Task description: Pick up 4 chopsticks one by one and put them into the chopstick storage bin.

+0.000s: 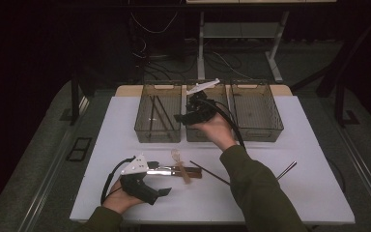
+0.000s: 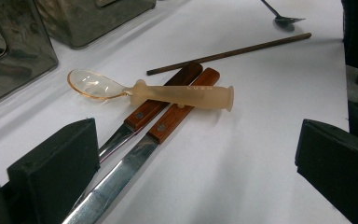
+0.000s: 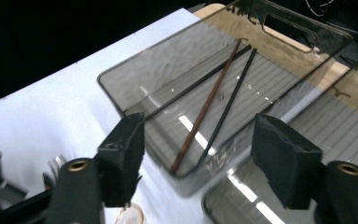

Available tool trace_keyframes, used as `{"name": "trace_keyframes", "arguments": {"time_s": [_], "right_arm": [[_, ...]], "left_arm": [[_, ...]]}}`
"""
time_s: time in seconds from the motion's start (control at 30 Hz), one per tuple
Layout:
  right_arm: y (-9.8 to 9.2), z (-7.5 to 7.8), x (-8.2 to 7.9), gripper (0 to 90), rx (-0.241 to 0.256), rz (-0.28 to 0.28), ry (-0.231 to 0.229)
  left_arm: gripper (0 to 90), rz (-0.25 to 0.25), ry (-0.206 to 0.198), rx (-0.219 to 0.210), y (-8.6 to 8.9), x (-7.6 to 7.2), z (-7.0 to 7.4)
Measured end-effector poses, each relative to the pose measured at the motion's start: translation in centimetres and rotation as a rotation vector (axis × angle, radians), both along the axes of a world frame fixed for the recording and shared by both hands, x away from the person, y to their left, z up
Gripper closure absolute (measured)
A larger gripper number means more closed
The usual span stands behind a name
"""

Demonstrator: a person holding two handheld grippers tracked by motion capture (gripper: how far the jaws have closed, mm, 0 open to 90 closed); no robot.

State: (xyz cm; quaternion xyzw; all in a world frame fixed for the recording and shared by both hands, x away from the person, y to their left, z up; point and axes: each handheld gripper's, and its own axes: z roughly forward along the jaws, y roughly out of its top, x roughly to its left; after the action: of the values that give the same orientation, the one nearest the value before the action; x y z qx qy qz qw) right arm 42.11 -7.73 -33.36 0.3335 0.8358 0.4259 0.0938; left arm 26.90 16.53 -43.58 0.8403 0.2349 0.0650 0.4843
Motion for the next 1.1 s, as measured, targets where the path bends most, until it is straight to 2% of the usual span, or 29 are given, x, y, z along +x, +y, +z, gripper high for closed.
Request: {"name": "trace_keyframes", "arguments": {"time_s": [0.07,0.4,0.63,0.7,0.87,1.1], "right_arm": [[-0.8,-0.1,-0.4,31.7,0.002,0.01,0.011],[-4.3,-0.8,-3.1,30.0,0.019,0.042,-0.003],[-6.9,-1.8,-5.0,29.8,0.02,0.07,-0.006],[-7.7,-2.2,-5.5,29.9,0.024,0.067,0.001],[-9.9,-2.9,-6.5,30.0,0.032,0.05,-0.011],[-12.6,-3.9,-8.4,30.5,0.056,0.047,-0.007]], "left_arm": [[0.0,-0.001,-0.004,0.002,0.0,0.0,0.0],[0.0,0.007,0.001,0.009,0.0,0.0,0.0],[0.0,0.0,-0.004,0.016,0.0,0.1,-0.2],[0.0,0.001,-0.017,0.026,-0.1,0.0,-0.1],[0.0,0.007,-0.022,0.024,0.0,0.0,-0.1],[0.0,0.025,-0.023,0.019,0.0,0.0,-0.1]]}}
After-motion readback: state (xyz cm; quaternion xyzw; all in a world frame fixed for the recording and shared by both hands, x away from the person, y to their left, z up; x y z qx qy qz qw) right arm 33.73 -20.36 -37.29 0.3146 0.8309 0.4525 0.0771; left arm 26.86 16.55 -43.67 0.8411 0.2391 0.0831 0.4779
